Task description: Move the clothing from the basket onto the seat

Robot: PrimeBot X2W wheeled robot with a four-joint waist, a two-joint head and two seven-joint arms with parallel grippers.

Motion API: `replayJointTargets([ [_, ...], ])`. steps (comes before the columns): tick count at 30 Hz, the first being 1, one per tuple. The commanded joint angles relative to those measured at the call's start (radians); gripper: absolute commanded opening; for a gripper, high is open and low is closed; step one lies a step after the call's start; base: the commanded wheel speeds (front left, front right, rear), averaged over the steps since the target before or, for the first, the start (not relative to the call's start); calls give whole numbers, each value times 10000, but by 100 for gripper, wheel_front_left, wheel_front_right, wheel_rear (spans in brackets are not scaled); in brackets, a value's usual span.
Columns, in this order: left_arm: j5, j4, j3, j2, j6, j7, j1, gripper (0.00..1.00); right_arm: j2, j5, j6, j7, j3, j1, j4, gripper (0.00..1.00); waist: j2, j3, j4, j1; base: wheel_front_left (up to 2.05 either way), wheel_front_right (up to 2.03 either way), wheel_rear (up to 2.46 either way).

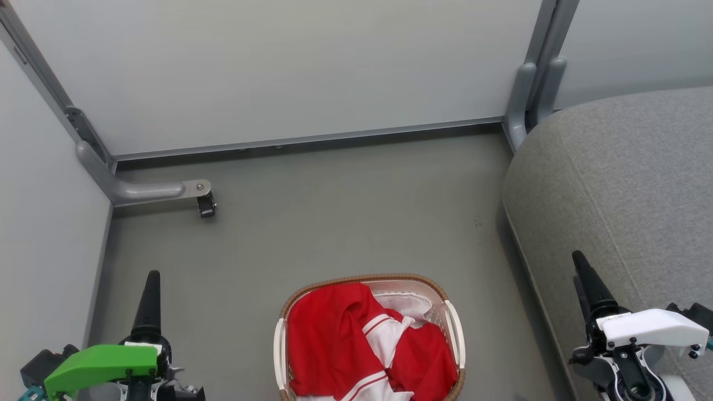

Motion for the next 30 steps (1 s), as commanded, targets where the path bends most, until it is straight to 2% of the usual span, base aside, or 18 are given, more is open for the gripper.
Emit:
replayJointTargets([
  [1,494,-96,-71,182,-14,-117,-297,100,-129,-398,2,-133,68,-317,-119,100,0,5,4,0,0,0,0],
  [20,4658,380,-687,518,-20,-862,-481,100,-411,-3656,3,-881,792,-703,219,100,0,102,54,0,0,0,0],
  [30,6292,534,-912,636,81,-1190,-548,100,-495,-5271,3,-1211,1052,-896,444,100,0,134,76,0,0,0,0],
])
